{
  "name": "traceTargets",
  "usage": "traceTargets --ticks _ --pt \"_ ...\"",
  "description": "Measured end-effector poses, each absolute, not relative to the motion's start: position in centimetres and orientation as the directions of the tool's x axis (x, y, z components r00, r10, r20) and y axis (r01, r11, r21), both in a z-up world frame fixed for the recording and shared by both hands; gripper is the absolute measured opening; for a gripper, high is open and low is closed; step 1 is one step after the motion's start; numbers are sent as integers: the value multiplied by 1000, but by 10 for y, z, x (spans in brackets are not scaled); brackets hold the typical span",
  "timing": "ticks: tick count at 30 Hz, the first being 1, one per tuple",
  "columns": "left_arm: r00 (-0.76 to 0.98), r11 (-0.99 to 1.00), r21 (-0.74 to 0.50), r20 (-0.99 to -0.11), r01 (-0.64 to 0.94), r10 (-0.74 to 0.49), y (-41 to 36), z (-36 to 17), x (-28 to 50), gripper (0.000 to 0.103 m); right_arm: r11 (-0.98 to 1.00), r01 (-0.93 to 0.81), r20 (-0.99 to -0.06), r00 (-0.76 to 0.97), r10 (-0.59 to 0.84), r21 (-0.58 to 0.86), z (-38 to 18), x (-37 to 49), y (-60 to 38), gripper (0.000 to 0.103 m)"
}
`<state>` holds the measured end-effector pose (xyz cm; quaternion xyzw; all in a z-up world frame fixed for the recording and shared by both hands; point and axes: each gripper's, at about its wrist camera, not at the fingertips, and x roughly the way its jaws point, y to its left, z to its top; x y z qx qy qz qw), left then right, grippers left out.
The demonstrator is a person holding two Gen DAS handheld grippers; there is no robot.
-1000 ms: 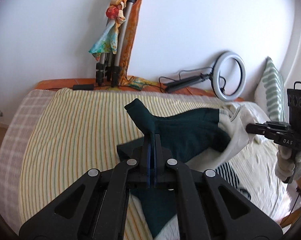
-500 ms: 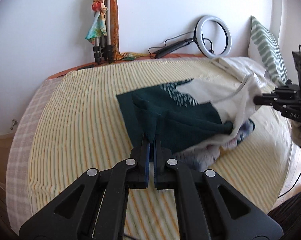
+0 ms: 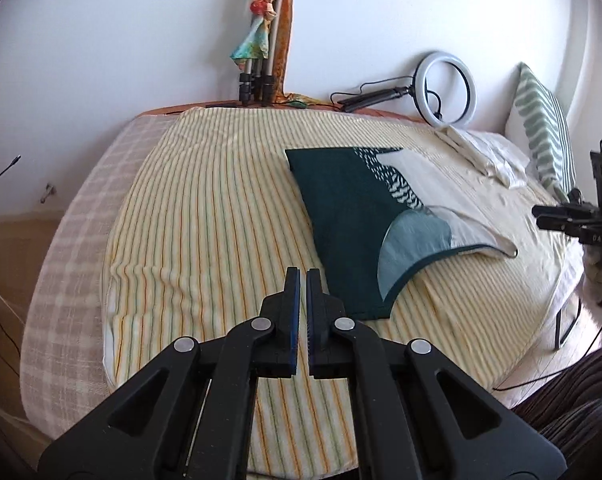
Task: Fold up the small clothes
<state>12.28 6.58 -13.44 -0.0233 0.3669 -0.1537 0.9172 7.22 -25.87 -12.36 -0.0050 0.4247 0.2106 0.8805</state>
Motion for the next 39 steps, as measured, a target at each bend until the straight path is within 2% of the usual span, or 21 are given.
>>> traceTargets --ticks 8,11,13,17,25,31,35,36,38,39 --pt "665 929 -152 -661 337 -349 12 -117 164 0 903 -377 -736 550 396 204 -110 117 -232 41" --pt "643 918 -173 -667 357 -376 -10 -114 192 0 894 -385 -738 531 417 229 -109 150 -217 38" --pt "620 911 -190 -680 367 -392 -24 -116 216 0 883 -398 -747 502 437 249 -114 175 -204 30" --pt "559 892 -234 -710 387 -429 -45 -129 259 0 865 -420 -772 441 458 274 -131 217 -184 29" --pt "519 933 -197 -787 301 -334 -52 -179 327 1 896 -408 -839 414 354 177 -182 271 -162 27" --pt "529 938 -241 -778 248 -339 -31 -191 334 2 904 -374 -837 412 360 205 -196 282 -173 27" --pt "545 946 -245 -774 212 -323 -18 -177 324 3 927 -349 -856 430 288 136 -186 272 -179 27" --pt "550 943 -255 -767 214 -332 -14 -171 323 5 929 -342 -854 433 288 141 -182 270 -184 30" --pt "564 936 -285 -748 205 -351 0 -157 310 20 930 -321 -839 444 313 177 -169 260 -201 30" --pt "572 933 -304 -737 195 -360 8 -150 304 39 931 -303 -833 447 327 203 -164 254 -211 30"
